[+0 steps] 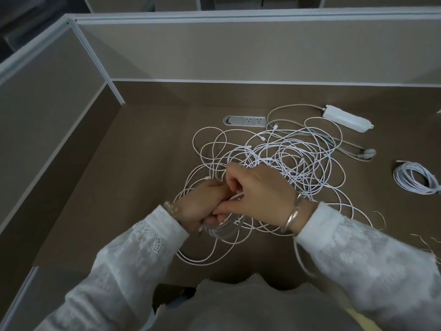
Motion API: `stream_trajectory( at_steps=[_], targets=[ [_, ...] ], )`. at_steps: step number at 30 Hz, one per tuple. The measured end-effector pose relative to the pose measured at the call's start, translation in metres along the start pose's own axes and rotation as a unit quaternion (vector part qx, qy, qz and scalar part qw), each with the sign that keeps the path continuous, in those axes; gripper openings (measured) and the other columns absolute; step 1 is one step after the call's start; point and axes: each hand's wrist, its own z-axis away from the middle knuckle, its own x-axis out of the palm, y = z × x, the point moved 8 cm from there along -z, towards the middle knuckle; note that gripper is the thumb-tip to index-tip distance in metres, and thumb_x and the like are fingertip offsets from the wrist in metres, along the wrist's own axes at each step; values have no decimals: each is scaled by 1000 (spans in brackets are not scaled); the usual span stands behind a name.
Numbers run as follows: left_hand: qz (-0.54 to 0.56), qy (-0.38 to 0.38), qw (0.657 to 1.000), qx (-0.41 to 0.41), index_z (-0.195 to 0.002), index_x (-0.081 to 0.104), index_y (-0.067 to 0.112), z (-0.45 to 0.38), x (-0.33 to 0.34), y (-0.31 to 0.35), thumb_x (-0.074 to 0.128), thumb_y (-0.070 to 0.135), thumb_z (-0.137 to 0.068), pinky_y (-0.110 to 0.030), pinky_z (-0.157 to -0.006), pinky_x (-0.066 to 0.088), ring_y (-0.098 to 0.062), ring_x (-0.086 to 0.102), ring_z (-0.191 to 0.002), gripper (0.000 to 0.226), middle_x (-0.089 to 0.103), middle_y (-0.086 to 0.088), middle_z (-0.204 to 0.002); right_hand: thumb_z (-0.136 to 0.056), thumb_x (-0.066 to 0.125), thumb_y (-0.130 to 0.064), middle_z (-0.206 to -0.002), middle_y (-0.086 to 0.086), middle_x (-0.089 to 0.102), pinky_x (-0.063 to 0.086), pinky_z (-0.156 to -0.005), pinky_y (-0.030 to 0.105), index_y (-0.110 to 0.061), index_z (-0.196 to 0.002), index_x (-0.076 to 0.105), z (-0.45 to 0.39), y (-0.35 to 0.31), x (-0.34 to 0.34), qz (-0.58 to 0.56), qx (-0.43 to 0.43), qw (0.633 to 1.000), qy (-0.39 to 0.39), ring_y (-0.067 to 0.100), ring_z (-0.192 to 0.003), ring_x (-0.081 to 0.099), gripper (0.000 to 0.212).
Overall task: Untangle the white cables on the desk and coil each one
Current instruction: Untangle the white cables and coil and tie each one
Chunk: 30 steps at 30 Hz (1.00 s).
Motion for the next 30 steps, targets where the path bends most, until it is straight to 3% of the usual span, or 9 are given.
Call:
stream_trajectory(
  at_steps=[3,5,8,11,15,19,23,27,30],
  targets=[
    [67,-117,990,-50,-66,35,4,3,9,-5,40,20,-96,-9,-36,12,-7,18,-24,35,28,-1,-36,-64,77,-50,-57,-9,56,38,-54,21,-25,-74,52,-2,17,-5,-100,26,994,-30,9,-53,50,37],
    [102,-188,974,-73,-67,40,14,7,5,-6,45,34,-94,-11,-32,9,-4,17,-24,34,27,4,-36,-68,83,-32,-62,-8,62,42,-55,15,-21,-75,57,-3,40,-12,-183,67,980,-25,5,-56,56,29],
    [174,-246,949,-94,-67,50,16,14,-12,-8,53,53,-89,-10,-29,14,-1,22,-23,43,29,8,-34,-71,80,-13,-58,-10,63,45,-54,14,-13,-78,59,3,79,-19,-326,117,938,-7,1,-53,56,22],
    [248,-281,925,-64,-70,53,14,19,-28,-4,60,50,-90,-13,-28,18,-4,21,-24,42,27,8,-36,-71,79,-13,-62,-9,66,45,-53,17,-11,-79,63,13,98,-14,-331,129,934,-27,4,-53,56,18],
    [411,-369,834,-9,-84,54,5,29,-40,14,30,37,-105,-20,-33,17,-6,20,-31,45,25,5,-43,-74,79,-15,-71,0,68,48,-58,22,-21,-77,65,25,116,2,-260,135,955,-53,7,-59,59,15],
    [468,-335,816,51,-85,53,3,29,-67,27,21,42,-106,-21,-36,18,-7,20,-33,54,23,4,-44,-80,70,-15,-65,4,68,45,-50,14,-9,-80,67,40,134,8,-324,182,927,-45,7,-48,57,7],
    [495,-290,816,68,-86,55,2,17,-81,26,19,46,-105,-27,-43,29,-14,30,-37,61,33,-1,-48,-82,60,-35,-61,9,66,39,-43,16,-13,-78,65,46,136,19,-350,217,910,-45,15,-43,51,23],
    [525,-272,803,81,-83,58,2,5,-78,26,28,49,-104,-25,-44,29,-12,33,-41,59,35,0,-50,-86,44,-54,-74,13,71,35,-36,18,-16,-90,59,52,124,40,-388,263,882,-41,24,-45,55,41],
    [510,-117,847,97,-69,57,11,-5,-87,23,37,44,-102,-18,-35,27,-5,19,-36,50,24,8,-43,-85,53,-56,-89,6,73,35,-38,18,-15,-95,56,54,106,54,-409,245,876,-75,20,-45,55,43]
  ],
)
